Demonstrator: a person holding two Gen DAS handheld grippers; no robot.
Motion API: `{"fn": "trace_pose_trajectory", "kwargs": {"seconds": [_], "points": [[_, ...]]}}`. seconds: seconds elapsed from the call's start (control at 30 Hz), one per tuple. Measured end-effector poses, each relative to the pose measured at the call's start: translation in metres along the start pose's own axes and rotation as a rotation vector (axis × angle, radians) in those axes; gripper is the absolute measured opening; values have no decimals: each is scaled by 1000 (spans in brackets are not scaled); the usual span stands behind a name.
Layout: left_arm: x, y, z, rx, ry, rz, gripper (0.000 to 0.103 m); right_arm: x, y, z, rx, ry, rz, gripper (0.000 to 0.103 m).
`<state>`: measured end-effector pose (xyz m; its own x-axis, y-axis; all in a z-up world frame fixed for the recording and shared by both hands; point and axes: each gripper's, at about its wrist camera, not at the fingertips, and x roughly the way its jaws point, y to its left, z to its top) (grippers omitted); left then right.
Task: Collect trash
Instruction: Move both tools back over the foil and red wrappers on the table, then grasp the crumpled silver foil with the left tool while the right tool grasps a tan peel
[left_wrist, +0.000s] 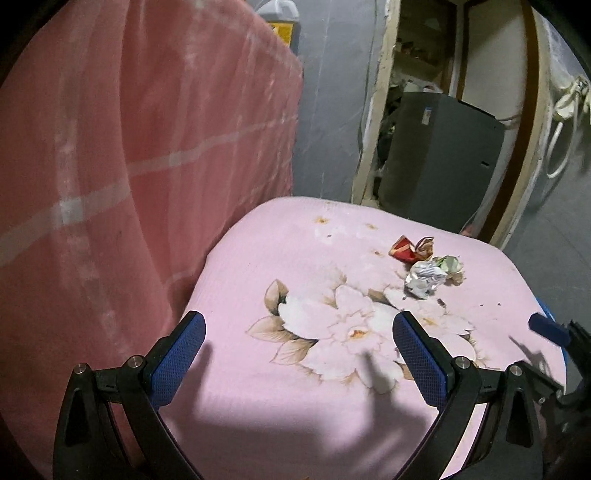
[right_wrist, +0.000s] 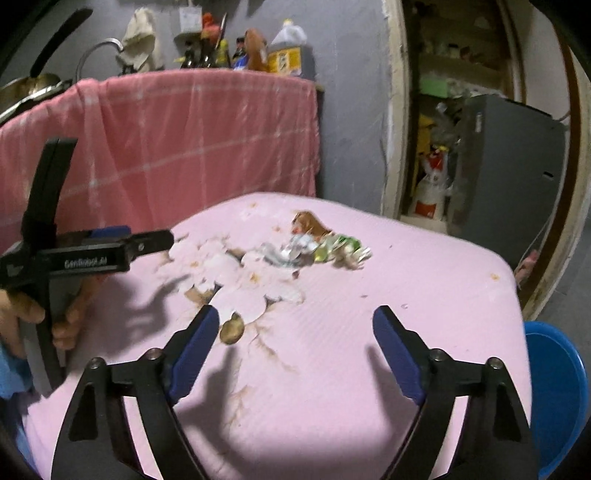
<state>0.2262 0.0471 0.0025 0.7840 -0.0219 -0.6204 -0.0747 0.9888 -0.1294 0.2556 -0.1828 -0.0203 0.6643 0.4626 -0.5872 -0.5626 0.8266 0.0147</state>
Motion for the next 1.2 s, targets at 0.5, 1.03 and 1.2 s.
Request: {"fn": "trace_pose_trajectory", "kwargs": {"seconds": [0.5, 1.03, 1.2], "points": [[9, 1, 2, -22, 55, -20, 99, 32, 17, -2, -90, 141, 73, 35], [29, -2, 15, -35, 75, -15, 99, 44, 26, 11, -169, 154, 113, 22], [31, 7, 14, -79, 97, -32, 99, 55, 22, 15, -145, 184, 115, 19]]}}
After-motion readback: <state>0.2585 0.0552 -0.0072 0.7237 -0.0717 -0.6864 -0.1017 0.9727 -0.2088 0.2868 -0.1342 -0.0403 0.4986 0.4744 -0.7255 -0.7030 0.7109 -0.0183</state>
